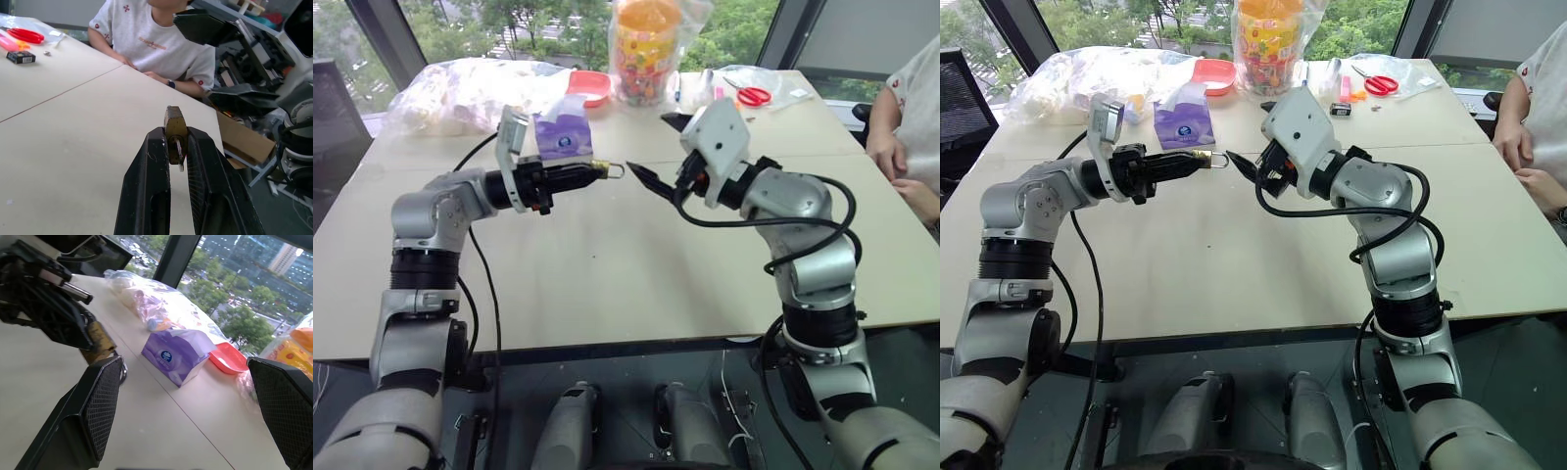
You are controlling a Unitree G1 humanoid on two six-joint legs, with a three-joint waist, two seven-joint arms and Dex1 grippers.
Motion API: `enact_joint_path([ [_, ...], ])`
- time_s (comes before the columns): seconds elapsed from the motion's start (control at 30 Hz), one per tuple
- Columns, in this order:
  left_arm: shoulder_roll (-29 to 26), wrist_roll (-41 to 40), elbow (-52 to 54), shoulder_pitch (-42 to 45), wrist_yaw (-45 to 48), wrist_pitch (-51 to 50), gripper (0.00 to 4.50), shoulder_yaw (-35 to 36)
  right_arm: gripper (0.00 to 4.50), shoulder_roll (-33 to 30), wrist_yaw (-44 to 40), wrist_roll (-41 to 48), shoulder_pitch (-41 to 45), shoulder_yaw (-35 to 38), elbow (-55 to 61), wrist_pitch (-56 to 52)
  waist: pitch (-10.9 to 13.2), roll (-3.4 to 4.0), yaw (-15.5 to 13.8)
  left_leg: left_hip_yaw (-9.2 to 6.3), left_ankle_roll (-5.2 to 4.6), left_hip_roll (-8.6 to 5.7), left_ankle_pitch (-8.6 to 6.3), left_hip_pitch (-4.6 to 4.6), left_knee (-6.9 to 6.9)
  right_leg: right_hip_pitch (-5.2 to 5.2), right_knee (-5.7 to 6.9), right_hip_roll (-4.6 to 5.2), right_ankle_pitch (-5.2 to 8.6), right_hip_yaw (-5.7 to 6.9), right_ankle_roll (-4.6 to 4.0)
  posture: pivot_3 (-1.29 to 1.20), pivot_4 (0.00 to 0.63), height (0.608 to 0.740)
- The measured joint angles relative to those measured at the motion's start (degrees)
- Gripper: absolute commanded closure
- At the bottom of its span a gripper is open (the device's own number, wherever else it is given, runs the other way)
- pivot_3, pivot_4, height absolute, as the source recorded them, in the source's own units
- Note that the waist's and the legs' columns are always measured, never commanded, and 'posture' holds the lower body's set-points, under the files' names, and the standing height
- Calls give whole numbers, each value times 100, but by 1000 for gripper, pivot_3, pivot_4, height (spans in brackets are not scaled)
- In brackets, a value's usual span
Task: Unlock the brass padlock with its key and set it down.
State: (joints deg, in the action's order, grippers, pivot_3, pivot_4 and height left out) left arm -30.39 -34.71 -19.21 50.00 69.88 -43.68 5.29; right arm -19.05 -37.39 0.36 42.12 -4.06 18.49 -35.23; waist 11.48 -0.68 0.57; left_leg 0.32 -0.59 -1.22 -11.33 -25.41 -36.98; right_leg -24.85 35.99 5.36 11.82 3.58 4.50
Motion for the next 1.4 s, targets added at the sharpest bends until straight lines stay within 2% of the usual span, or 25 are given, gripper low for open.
enact_joint_path([
  [0.83,-1,-243,357,-10,240,-305,4500,-28,338,-364,-105,327,29,-377,-283,142,0,0,3,1,-2,-3,-1,-3,-1,0,-2,-1,1,0,3,0,150,740],
  [1.03,37,-53,285,-61,219,-75,4500,-254,338,-930,-120,298,-169,-342,-291,155,0,0,-34,1,-4,-4,-2,-3,-1,5,-10,2,2,1,1,0,150,740],
  [1.17,499,294,-94,-247,-212,159,4500,-469,338,-1708,-300,424,-875,-148,133,-932,0,0,-148,3,-11,-5,-6,-7,-3,7,-18,9,3,1,2,0,150,740],
  [1.27,940,546,-603,-251,-637,227,4500,-591,338,-1659,-365,931,-1198,-46,759,-2179,2,-3,-132,3,-13,-4,-7,-11,-5,3,-19,13,1,1,3,0,150,740],
  [1.4,1664,571,-1542,-39,-1004,165,4500,-580,338,-1530,-241,1498,-1206,83,1555,-3618,2,-4,-132,2,-14,-3,-8,-12,-10,4,-19,14,1,7,5,0,150,740],
])
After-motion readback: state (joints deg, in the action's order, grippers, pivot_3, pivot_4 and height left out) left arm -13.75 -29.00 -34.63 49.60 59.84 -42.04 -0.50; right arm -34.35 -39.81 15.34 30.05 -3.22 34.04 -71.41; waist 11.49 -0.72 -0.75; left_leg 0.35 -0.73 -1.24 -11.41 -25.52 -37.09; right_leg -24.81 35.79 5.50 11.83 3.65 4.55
